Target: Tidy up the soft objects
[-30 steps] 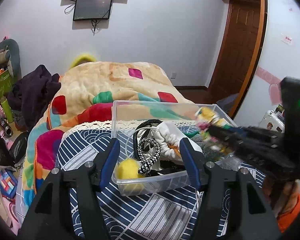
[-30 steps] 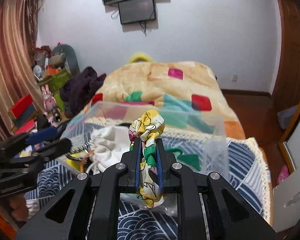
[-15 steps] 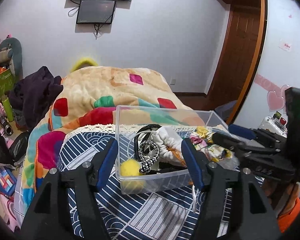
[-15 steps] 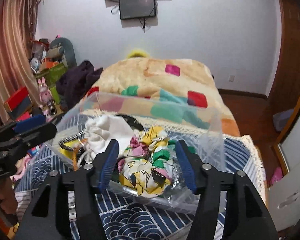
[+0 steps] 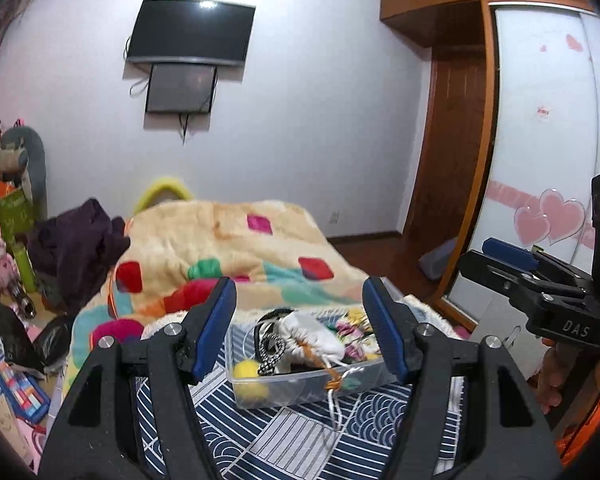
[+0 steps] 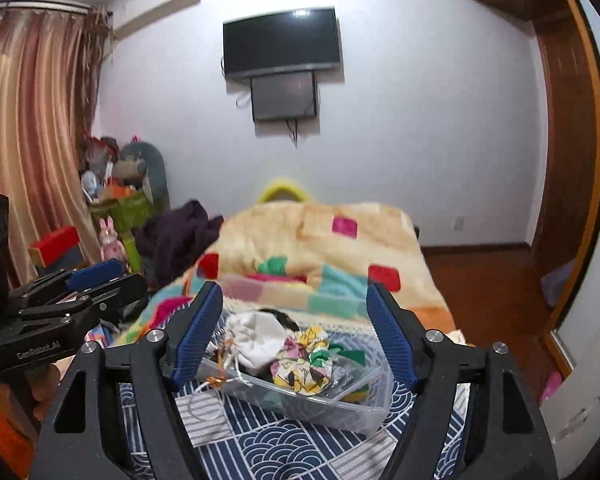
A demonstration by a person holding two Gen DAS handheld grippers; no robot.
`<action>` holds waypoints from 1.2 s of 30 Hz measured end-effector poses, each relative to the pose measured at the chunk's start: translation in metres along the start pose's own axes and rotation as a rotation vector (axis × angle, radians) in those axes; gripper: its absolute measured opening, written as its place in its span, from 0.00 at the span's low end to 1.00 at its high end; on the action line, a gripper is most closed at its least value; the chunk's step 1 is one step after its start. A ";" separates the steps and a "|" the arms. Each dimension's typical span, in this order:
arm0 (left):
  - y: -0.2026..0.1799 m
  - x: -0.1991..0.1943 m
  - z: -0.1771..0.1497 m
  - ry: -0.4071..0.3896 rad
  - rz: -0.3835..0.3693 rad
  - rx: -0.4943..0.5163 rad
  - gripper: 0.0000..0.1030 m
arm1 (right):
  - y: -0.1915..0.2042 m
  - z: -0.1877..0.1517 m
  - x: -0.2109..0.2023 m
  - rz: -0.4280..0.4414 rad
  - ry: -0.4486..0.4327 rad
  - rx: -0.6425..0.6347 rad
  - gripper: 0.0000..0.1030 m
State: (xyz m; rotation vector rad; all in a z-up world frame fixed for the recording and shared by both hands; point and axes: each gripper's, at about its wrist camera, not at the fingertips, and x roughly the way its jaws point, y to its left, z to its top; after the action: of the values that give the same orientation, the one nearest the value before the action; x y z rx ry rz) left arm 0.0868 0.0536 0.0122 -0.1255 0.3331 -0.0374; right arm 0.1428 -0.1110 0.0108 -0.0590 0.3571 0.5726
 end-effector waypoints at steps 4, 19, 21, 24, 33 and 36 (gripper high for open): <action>-0.007 -0.020 0.005 -0.036 -0.019 0.012 0.70 | 0.002 0.004 -0.018 -0.004 -0.049 -0.005 0.80; -0.021 -0.050 -0.001 -0.095 0.025 0.041 0.98 | 0.011 -0.006 -0.039 -0.009 -0.115 -0.008 1.00; -0.022 -0.050 -0.002 -0.093 0.023 0.039 0.98 | 0.011 -0.006 -0.039 -0.010 -0.115 -0.007 1.00; -0.021 -0.052 -0.003 -0.091 0.021 0.034 0.99 | 0.011 -0.009 -0.040 -0.008 -0.111 0.001 1.00; -0.020 -0.051 -0.004 -0.086 0.017 0.031 0.99 | 0.009 -0.012 -0.048 -0.002 -0.117 0.018 1.00; -0.020 -0.051 -0.004 -0.085 0.017 0.033 0.99 | 0.008 -0.012 -0.049 -0.002 -0.122 0.019 1.00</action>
State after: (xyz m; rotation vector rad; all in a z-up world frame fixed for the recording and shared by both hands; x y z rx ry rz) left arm 0.0367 0.0366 0.0271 -0.0914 0.2481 -0.0203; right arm 0.0962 -0.1316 0.0173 -0.0059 0.2433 0.5680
